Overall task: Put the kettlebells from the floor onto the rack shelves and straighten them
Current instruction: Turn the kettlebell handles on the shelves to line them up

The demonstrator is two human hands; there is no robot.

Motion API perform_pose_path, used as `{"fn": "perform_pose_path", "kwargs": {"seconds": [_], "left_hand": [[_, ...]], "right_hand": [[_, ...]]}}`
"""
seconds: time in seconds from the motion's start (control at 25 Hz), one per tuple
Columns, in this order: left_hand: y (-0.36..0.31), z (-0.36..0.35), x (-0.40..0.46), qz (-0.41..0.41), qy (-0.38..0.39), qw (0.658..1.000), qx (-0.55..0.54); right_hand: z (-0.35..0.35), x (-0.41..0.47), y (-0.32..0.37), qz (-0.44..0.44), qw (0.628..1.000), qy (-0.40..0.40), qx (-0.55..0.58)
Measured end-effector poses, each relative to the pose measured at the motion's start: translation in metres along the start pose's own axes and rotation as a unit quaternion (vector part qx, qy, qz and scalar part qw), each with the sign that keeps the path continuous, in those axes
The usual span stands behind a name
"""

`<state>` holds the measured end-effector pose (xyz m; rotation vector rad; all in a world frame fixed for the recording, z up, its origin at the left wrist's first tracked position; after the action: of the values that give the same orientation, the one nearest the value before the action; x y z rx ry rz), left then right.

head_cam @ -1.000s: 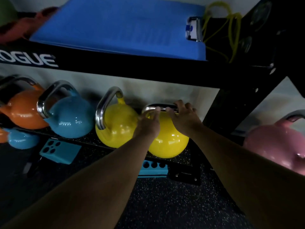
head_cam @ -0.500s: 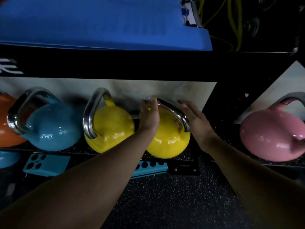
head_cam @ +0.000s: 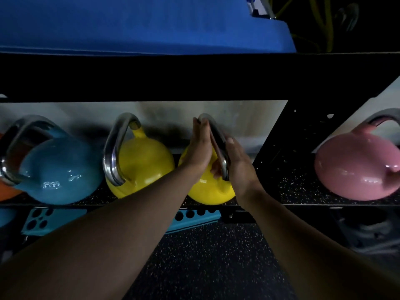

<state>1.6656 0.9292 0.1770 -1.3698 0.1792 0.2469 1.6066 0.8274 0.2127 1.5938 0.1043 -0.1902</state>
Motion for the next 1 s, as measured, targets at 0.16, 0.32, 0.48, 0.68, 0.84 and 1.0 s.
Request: {"fn": "perform_pose_path", "kwargs": {"seconds": [0.16, 0.32, 0.48, 0.68, 0.84, 1.0], "left_hand": [[-0.006, 0.002, 0.017, -0.024, 0.034, 0.999, -0.005], [-0.008, 0.002, 0.019, -0.033, 0.049, 0.998, -0.024], [-0.012, 0.001, 0.020, -0.051, 0.061, 0.997, -0.011], [-0.009, 0.001, 0.026, -0.057, 0.073, 0.996, -0.018], [-0.008, 0.001, 0.027, -0.058, 0.080, 0.995, -0.001], [-0.012, 0.004, 0.026, -0.084, 0.072, 0.994, 0.012]], "right_hand": [[-0.016, -0.002, -0.007, 0.007, 0.999, -0.036, 0.038], [-0.021, 0.000, -0.012, 0.004, 0.997, -0.060, 0.045], [-0.023, -0.002, -0.016, 0.006, 0.997, -0.070, 0.035], [-0.024, -0.006, -0.011, 0.010, 0.996, -0.075, 0.036], [-0.027, -0.008, -0.016, 0.003, 0.997, -0.076, 0.027], [-0.025, -0.007, -0.014, 0.018, 0.997, -0.066, 0.018]]}}
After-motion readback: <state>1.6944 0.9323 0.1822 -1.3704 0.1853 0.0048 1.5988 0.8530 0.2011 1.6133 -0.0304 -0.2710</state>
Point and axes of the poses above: each hand's wrist, its own x-axis towards the middle knuckle, its own z-axis out of the back of the hand, y = z × x, the point moved 7 cm from there along x, towards the middle knuckle, and after that the axes turned 2 degrees about -y, right-handed, at the moved point
